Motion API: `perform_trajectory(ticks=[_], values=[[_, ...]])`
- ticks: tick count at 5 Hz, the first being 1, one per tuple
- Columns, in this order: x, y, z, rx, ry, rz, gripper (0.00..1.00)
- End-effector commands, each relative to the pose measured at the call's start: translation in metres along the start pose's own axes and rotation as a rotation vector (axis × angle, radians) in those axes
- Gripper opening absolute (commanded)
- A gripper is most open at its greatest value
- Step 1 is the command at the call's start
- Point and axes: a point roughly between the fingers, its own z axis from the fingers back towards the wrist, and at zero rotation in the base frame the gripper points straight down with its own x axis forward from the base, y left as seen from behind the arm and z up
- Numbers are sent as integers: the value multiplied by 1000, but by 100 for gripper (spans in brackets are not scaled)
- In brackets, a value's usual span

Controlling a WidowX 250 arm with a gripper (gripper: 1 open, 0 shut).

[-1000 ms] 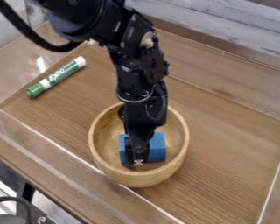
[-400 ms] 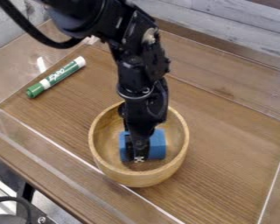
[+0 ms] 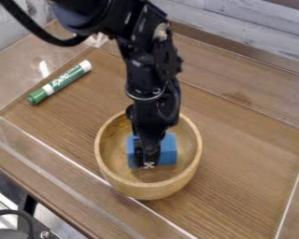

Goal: Remove the blue block from inside the brown bowl and put it on the table

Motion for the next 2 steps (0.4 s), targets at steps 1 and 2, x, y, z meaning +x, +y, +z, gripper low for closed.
perform_trajectory(ticks=[1,2], values=[[7,14,21,61,-37,13,0],[7,17,30,79,-35,22,0]])
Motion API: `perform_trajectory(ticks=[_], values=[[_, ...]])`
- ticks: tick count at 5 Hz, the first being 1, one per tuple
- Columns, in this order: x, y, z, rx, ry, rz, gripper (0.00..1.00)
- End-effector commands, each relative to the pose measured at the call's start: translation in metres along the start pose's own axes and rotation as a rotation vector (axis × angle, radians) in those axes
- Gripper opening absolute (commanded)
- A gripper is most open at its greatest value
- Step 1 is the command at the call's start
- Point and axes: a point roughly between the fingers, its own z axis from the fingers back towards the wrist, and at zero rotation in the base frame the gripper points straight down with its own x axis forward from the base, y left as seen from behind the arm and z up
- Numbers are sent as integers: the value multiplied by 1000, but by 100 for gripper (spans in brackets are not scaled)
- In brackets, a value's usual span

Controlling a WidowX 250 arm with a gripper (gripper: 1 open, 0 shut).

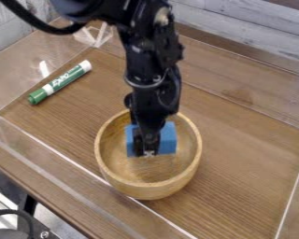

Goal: Remove the blue block from inside the brown bowl and put it on the table

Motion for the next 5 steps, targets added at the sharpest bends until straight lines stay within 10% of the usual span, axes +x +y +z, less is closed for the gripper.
perform_trajectory(ticks=[1,4,5], values=[[6,17,31,89,-34,28,0],[-11,55,88,275,-33,86,0],[-9,39,87,289,-42,60,0]])
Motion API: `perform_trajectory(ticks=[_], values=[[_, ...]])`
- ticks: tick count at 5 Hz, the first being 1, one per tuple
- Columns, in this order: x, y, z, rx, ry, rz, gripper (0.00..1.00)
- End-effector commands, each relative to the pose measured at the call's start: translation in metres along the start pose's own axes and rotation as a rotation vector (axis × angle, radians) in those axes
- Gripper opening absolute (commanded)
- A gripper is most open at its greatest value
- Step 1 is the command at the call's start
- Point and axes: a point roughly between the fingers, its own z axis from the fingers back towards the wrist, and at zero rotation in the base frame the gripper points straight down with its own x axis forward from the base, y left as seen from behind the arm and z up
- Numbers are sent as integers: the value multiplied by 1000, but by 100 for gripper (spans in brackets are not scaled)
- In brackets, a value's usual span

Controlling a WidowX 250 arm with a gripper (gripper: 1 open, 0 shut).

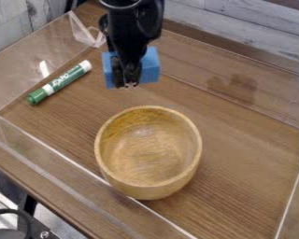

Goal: Remove the blue block from inside the brown bowl and put it on the table

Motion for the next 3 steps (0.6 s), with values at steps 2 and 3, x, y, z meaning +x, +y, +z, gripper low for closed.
perform_trajectory(ticks=[2,3], values=[[23,-16,17,45,-68,-25,0],[48,-23,14,47,-86,-53,0]])
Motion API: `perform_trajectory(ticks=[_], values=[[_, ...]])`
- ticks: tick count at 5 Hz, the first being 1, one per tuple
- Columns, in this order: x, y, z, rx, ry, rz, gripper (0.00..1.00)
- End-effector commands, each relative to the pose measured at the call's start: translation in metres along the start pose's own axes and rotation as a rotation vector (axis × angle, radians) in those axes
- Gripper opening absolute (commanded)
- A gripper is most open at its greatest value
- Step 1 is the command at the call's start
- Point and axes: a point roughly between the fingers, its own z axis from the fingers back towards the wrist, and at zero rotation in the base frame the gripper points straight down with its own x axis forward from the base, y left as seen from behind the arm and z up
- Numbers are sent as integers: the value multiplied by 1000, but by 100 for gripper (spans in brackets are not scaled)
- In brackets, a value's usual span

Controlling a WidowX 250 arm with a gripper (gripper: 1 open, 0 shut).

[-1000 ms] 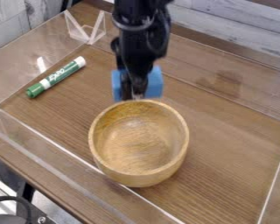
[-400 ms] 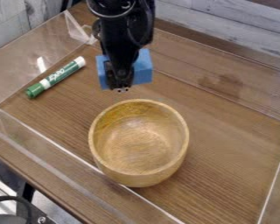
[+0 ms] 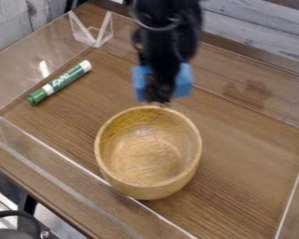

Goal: Remove the blue block from inside the brown bowl and put it on the table

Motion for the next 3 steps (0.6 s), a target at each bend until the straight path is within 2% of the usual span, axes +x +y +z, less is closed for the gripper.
perform_trajectory(ticks=[1,2,3], values=[[33,3,6,38,-57,-6,0],[53,-8,4,32,-79,-24,0],[64,-14,-5,26,-101,-30,0]])
